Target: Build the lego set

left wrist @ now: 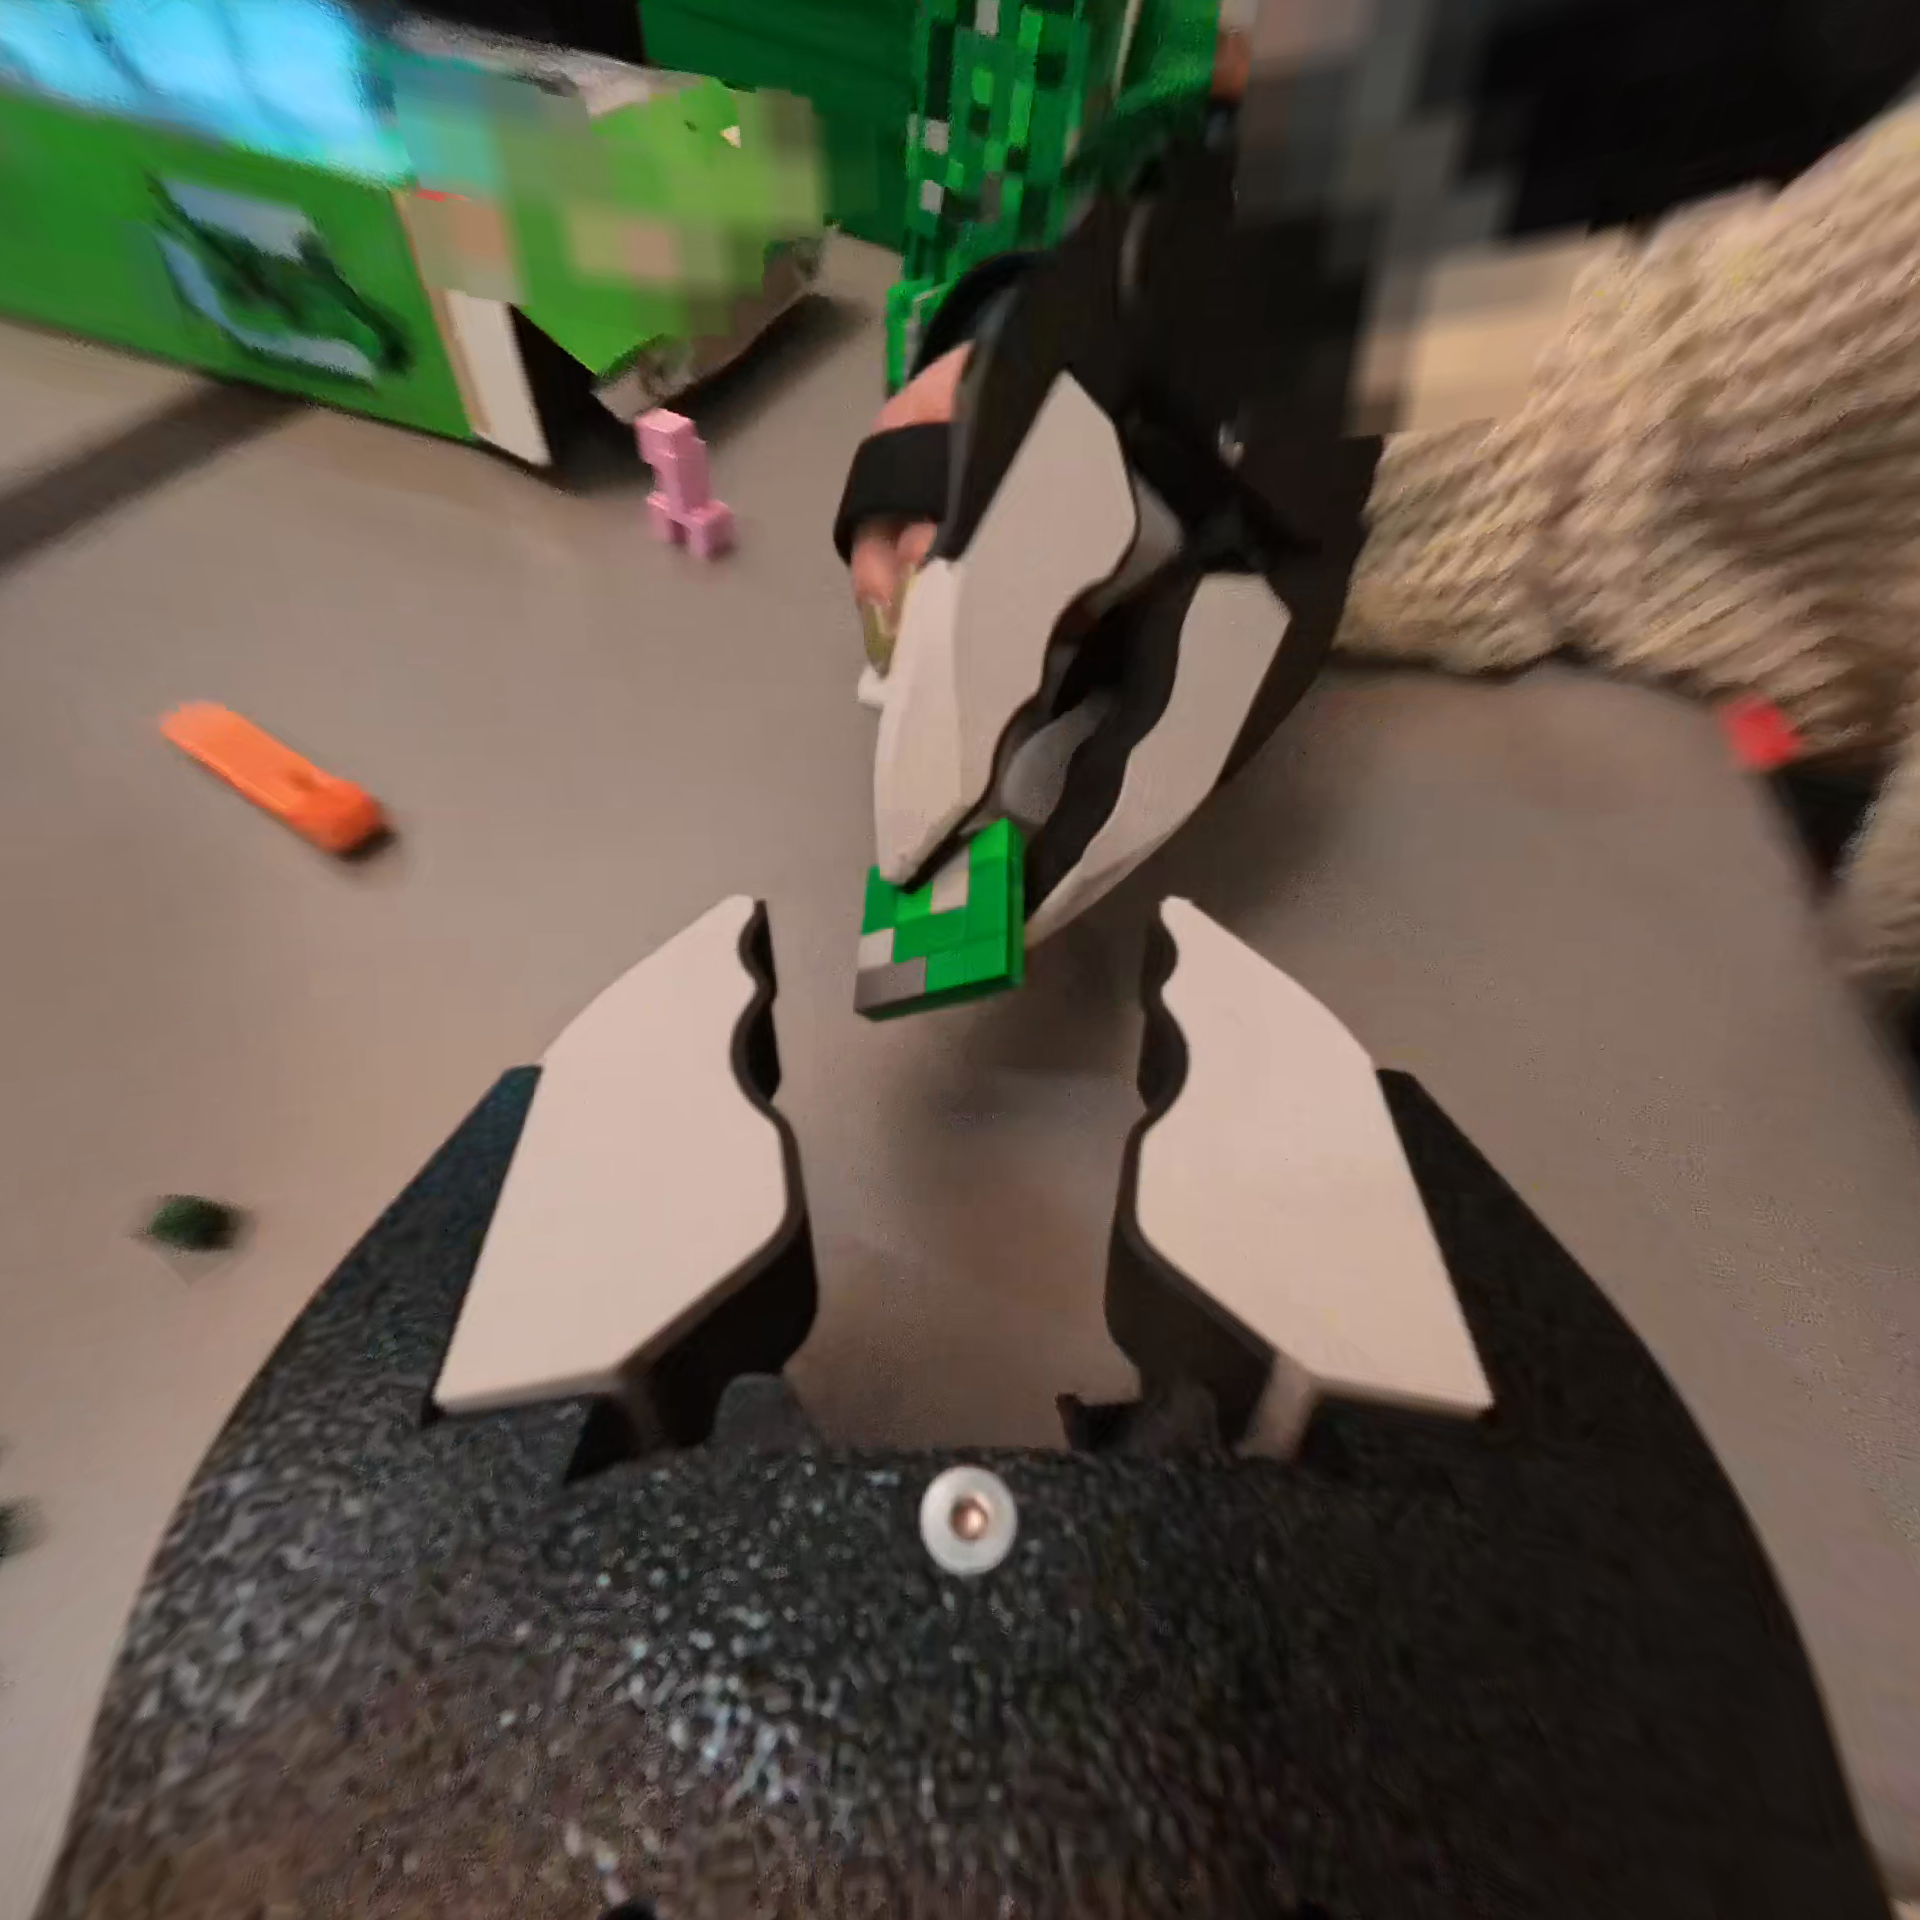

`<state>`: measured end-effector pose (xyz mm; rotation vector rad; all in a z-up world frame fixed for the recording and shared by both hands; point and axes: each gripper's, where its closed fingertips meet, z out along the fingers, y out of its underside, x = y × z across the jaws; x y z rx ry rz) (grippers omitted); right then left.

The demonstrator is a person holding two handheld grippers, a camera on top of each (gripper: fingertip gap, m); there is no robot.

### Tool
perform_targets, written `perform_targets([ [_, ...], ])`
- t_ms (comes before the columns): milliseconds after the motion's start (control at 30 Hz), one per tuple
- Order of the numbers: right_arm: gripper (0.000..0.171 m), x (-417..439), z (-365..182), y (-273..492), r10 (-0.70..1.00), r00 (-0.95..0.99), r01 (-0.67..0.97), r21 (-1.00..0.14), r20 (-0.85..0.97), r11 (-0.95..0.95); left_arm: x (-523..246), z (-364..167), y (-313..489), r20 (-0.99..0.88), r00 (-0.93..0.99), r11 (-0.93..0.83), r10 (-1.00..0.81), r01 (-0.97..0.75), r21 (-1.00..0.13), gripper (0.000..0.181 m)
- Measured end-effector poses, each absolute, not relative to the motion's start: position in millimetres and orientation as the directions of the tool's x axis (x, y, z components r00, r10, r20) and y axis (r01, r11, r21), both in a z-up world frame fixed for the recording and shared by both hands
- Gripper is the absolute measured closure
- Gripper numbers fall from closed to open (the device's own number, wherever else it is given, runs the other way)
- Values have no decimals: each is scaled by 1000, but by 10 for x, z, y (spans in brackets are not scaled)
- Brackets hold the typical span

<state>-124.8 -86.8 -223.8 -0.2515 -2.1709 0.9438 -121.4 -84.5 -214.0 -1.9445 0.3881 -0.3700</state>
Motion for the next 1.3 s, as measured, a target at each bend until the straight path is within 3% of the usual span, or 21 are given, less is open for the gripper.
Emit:
perform_targets([
  [133,151,-1292,-2278,-805,511,-737,22,-740,443,673,-1312,-2241,-845,-337,861,-374,-381,-477,-796,136],
  [267,151,-1277,-2321,-805,519,-759,59,-753,393,656,-1260,-2316,-827,-465,788,-368,-402,-605,-706,157],
  [500,152,-1228,-2335,-870,494,-785,41,-765,373,643,-1221,-2332,-874,-402,800,-363,-445,-571,-736,165],
  [667,135,-1168,-2289,-826,446,-793,-27,-755,415,655,-1149,-2331,-920,-321,808,-359,-494,-526,-771,165],
  [967,158,-1051,-2288,-849,359,-817,-112,-735,451,669,-1114,-2297,-945,-249,821,-350,-513,-466,-813,165],
  [1300,160,-1104,-2195,-820,381,-774,-144,-727,506,672,-1159,-2194,-896,-305,835,-306,-458,-470,-828,161],
])
